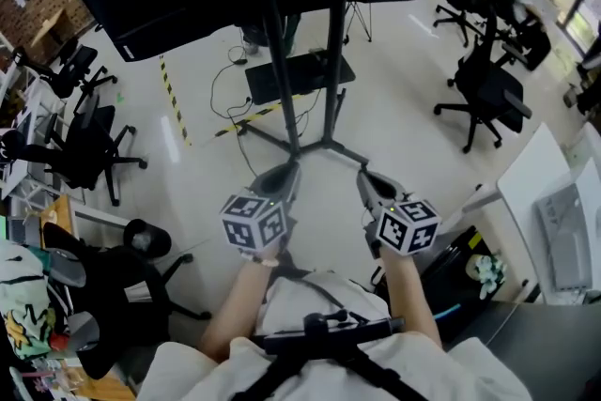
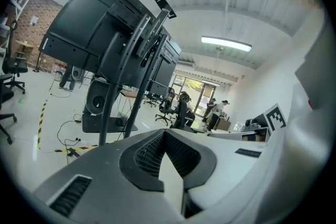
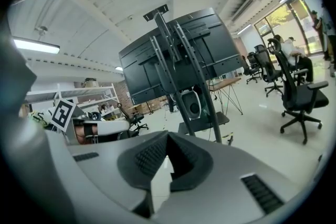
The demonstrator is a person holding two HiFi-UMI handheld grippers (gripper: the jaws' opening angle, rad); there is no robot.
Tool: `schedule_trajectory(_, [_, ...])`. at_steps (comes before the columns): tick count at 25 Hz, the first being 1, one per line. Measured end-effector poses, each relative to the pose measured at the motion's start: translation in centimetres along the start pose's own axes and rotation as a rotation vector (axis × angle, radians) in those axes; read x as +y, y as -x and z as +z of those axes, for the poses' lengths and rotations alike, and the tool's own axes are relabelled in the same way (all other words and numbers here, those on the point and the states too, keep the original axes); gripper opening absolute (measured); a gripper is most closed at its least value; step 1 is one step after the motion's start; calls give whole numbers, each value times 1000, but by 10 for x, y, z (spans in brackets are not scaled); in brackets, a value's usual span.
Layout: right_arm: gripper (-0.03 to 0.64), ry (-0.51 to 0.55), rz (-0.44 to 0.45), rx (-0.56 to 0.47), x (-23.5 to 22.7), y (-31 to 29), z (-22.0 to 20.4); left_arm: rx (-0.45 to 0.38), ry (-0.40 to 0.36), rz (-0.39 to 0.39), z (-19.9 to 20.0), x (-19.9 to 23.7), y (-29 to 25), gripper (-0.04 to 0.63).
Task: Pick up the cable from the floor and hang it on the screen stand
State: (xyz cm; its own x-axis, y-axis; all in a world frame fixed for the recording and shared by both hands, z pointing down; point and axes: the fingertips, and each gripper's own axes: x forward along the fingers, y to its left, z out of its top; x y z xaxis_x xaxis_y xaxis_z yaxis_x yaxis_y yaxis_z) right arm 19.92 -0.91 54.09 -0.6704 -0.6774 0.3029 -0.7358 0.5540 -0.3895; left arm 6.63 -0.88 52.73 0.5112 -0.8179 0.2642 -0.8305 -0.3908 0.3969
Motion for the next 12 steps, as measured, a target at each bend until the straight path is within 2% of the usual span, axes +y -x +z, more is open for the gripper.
schedule_trajectory(12, [2, 4, 26, 7, 5, -3, 0, -2, 4, 17, -2, -1, 3, 0])
